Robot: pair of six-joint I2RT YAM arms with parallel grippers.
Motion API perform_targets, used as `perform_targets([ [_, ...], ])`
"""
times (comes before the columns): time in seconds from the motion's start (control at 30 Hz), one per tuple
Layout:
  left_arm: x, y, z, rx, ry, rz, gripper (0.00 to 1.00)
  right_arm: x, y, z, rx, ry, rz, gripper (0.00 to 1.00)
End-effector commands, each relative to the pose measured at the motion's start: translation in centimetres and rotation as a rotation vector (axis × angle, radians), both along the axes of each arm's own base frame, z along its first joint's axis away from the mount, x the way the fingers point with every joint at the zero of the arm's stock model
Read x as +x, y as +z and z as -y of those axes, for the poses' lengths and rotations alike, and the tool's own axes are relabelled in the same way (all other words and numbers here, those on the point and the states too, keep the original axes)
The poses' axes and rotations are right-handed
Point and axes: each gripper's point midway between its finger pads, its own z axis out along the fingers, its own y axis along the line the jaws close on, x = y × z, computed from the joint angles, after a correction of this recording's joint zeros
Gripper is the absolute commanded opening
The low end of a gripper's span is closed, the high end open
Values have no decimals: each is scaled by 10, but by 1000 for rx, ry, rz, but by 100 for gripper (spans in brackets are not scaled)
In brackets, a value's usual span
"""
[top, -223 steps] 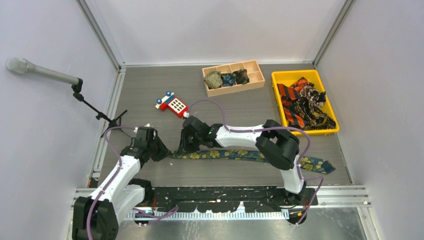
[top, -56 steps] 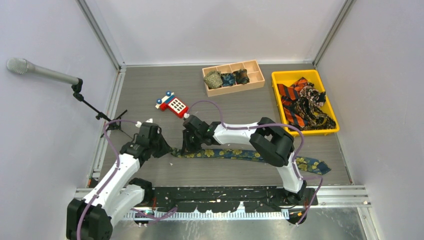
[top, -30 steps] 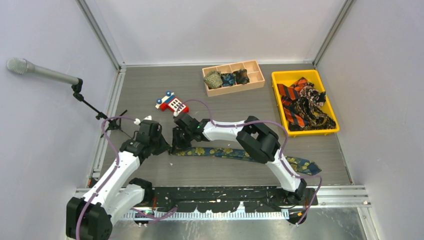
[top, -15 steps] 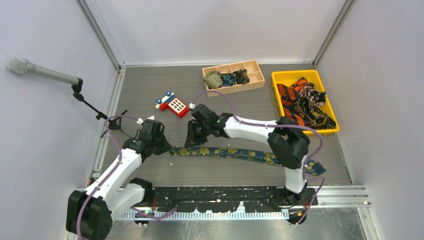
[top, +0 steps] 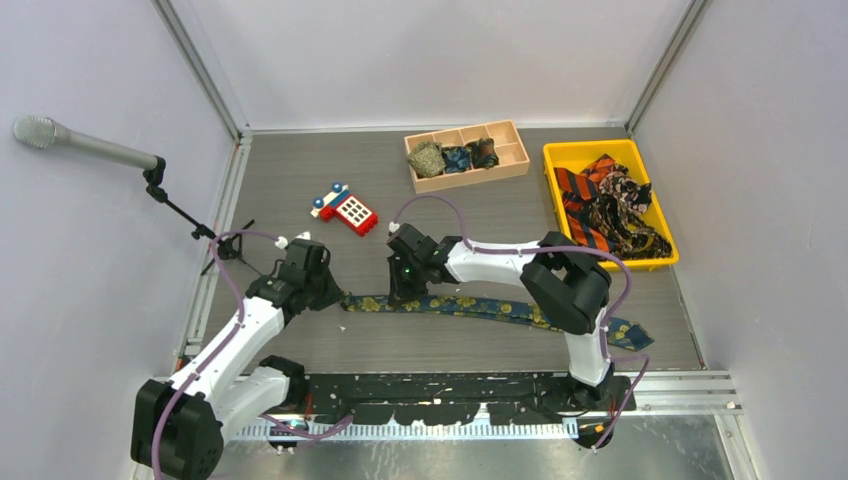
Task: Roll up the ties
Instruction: Roll the tie at the center of the board.
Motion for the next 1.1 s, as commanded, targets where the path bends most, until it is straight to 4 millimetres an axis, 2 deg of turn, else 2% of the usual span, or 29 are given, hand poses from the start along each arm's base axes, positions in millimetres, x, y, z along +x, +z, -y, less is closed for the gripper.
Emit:
perform_targets([
  [0.0, 12, 15, 2, 1, -7, 59, 0, 13, -7, -4, 6, -10, 49, 13],
  [0.33, 15, 14, 17, -53, -58, 78, 0, 10, -24, -1, -17, -12, 24, 13],
  [0.9, 13, -4, 53, -146, -189, 23, 4, 8, -27, -4, -6, -10, 6, 13],
  [1.0, 11, -8, 54, -142, -201, 12, 6, 7, -27, -4, -4, -10, 5, 13],
  [1.07, 9, -10, 56, -147, -215, 8, 13, 7, -27, -4, -5, -9, 4, 13],
])
